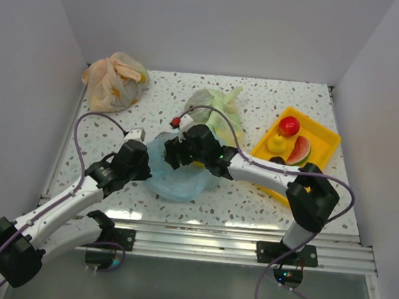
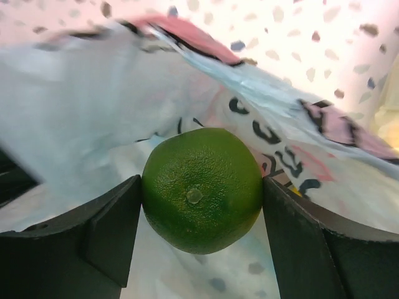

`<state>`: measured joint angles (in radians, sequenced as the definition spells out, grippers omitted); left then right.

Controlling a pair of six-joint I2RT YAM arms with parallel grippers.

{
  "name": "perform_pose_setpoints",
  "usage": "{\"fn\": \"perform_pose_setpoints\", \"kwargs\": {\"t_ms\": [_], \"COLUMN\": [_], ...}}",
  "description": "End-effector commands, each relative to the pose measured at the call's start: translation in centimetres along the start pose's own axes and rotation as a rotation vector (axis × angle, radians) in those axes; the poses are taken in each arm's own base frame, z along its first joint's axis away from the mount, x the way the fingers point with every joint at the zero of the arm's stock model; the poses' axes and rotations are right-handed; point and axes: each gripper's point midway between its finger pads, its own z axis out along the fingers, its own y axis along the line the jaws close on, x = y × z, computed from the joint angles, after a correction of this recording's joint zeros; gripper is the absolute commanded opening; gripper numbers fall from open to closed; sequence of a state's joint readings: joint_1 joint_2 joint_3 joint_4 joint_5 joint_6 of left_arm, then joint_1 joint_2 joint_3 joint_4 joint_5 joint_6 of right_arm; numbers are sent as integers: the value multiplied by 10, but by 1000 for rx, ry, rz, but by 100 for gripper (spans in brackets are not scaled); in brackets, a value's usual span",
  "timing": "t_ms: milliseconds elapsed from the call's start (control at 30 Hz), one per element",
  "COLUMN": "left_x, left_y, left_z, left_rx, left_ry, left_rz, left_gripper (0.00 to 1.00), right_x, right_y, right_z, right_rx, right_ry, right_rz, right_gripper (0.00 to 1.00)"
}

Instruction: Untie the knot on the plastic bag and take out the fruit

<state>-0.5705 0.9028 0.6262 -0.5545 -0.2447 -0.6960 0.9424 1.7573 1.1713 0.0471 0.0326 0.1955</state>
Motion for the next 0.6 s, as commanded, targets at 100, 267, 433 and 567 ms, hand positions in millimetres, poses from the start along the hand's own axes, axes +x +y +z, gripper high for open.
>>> {"fn": "perform_pose_setpoints", "kwargs": {"t_ms": [100,267,433,567], "left_x": [-12,-12,-12,-11], "left_y": [4,5,8,7], "left_z": [-4,-5,-8,-8], "left_rx": [-33,-37,-44,-40], "left_ry": [-43,-43,-48,-47], "left_rz": [-16,-15,-14,-13], "left_gripper": [0,0,0,0], "right_x": [-53,-73,-92,-78], "right_y": [33,28,-42,-114], "right_z": [-62,-100,-147,-176], "right_rx": [-174,-142,180,428], "right_ry": [-124,-155,-254,-242], "right_rz": [-66,-102,-102,4], "right_gripper": [20,18,13,13]}}
